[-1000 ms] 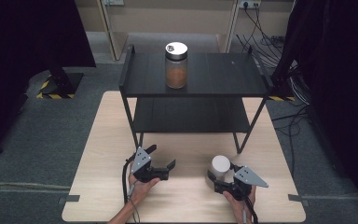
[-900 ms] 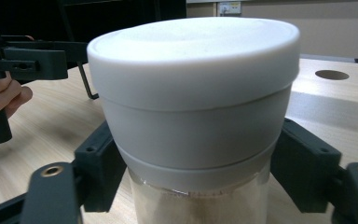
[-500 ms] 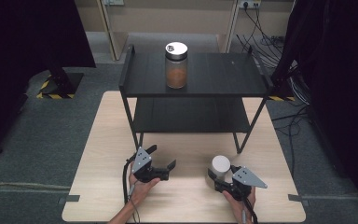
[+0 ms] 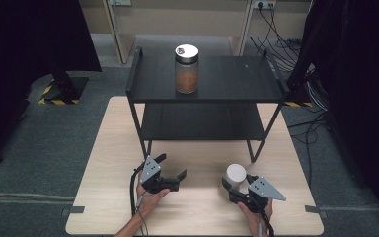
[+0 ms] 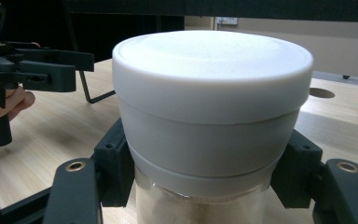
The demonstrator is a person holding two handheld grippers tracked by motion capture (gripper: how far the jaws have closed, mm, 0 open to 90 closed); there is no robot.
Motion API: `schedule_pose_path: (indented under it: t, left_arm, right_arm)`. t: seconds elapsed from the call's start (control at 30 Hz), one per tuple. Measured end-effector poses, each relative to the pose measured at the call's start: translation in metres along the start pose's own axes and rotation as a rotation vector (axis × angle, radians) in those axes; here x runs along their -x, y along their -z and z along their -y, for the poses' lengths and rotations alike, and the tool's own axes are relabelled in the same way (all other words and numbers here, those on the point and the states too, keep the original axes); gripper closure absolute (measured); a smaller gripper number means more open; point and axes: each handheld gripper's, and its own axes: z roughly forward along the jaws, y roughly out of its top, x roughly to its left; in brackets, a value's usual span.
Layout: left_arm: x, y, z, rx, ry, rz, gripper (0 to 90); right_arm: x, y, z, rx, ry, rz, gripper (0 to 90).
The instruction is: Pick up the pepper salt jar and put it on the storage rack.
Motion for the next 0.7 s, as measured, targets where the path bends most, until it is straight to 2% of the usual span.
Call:
schedule_pose_path:
  t: [0.33, 0.7]
  left_arm:
    - [0.0, 0.0, 0.0, -0.002, 0.002, -0.001, 0.3]
    - [0.0, 0.0, 0.0, -0.001, 0.004, -0.002, 0.3]
  right_arm:
    - [-0.002, 0.005, -0.007, 0.021, 0.03, -0.006, 35.4]
    - [-0.003, 0.01, -0.019, 0.029, 0.035, -0.007, 35.5]
